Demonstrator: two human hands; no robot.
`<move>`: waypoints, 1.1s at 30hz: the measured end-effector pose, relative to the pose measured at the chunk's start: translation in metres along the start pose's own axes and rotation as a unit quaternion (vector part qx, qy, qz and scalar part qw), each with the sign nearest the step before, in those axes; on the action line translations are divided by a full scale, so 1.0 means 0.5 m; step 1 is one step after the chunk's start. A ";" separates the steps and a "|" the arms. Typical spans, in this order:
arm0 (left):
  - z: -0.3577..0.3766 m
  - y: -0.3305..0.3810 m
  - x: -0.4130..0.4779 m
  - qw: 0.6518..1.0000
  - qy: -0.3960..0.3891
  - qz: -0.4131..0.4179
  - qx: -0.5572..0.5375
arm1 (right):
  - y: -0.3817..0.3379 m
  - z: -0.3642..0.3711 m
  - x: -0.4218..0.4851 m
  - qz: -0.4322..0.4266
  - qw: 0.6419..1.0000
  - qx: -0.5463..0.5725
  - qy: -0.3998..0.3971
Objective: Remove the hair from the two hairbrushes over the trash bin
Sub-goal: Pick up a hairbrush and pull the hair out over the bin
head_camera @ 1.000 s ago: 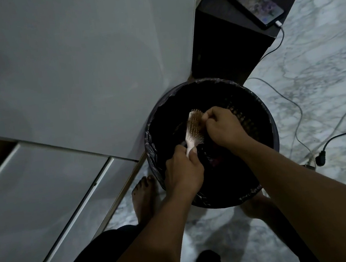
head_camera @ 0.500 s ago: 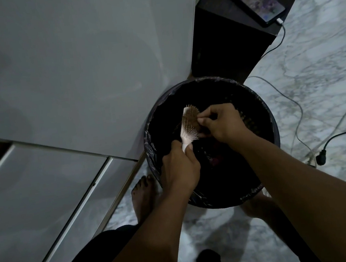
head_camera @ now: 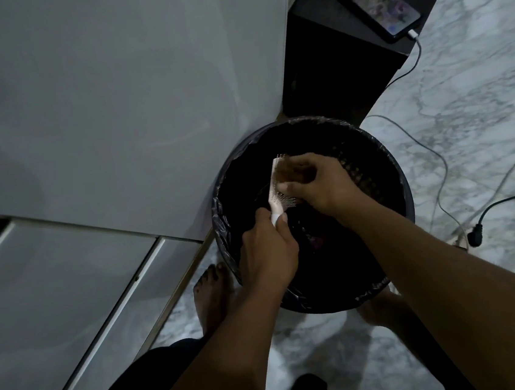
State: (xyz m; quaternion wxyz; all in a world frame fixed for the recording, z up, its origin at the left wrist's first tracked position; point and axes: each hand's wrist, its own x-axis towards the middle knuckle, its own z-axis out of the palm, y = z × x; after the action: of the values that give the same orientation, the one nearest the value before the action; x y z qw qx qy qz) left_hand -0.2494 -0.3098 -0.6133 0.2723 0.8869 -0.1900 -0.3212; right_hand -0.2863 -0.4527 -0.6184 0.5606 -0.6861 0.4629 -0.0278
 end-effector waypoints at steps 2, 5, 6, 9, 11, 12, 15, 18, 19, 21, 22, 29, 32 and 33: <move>-0.001 -0.001 0.000 1.000 0.003 -0.005 -0.005 | 0.007 -0.001 0.007 0.002 0.999 -0.004 0.040; -0.005 -0.002 0.002 1.000 -0.003 -0.001 0.002 | 0.009 -0.010 0.015 0.060 0.993 0.074 0.063; -0.006 -0.001 0.004 1.000 -0.002 -0.004 0.005 | 0.003 -0.012 0.014 0.083 0.987 0.124 0.059; -0.008 0.002 0.005 1.000 -0.001 -0.008 0.013 | -0.013 -0.014 0.010 0.155 0.957 0.240 0.046; -0.006 0.002 0.002 1.000 -0.002 -0.004 0.015 | -0.016 -0.014 0.007 0.172 0.952 0.248 0.060; -0.005 0.002 0.001 1.000 -0.002 -0.002 0.016 | -0.017 -0.013 0.009 0.160 0.961 0.217 0.066; -0.008 0.007 -0.004 0.999 -0.003 0.013 0.031 | -0.028 -0.012 0.001 0.103 0.983 0.145 0.037; -0.012 0.014 -0.009 0.998 -0.003 0.035 0.046 | -0.027 -0.010 0.001 0.027 0.995 0.092 0.019; -0.013 0.015 -0.010 0.998 -0.003 0.040 0.050 | -0.020 -0.007 0.001 -0.009 0.998 0.048 0.031; -0.011 0.015 -0.010 0.998 -0.001 0.041 0.053 | -0.013 -0.006 0.001 -0.034 0.996 -0.014 0.080; -0.010 0.014 -0.010 0.998 0.001 0.038 0.049 | -0.010 -0.006 0.006 -0.023 0.994 -0.013 0.107; -0.011 0.016 0.000 0.999 0.012 0.029 0.025 | -0.019 -0.018 0.015 0.126 0.951 0.253 0.122; -0.011 0.018 -0.002 0.999 0.004 0.024 0.037 | -0.028 -0.020 0.015 0.183 0.917 0.330 0.126; -0.011 0.019 -0.002 0.999 0.002 0.022 0.039 | -0.029 -0.021 0.016 0.194 0.911 0.342 0.123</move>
State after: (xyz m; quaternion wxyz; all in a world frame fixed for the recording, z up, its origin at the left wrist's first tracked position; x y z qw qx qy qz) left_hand -0.2479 -0.3146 -0.6036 0.2445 0.8932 -0.2213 -0.3059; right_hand -0.2789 -0.4666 -0.6069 0.6942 -0.3397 0.6144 -0.1589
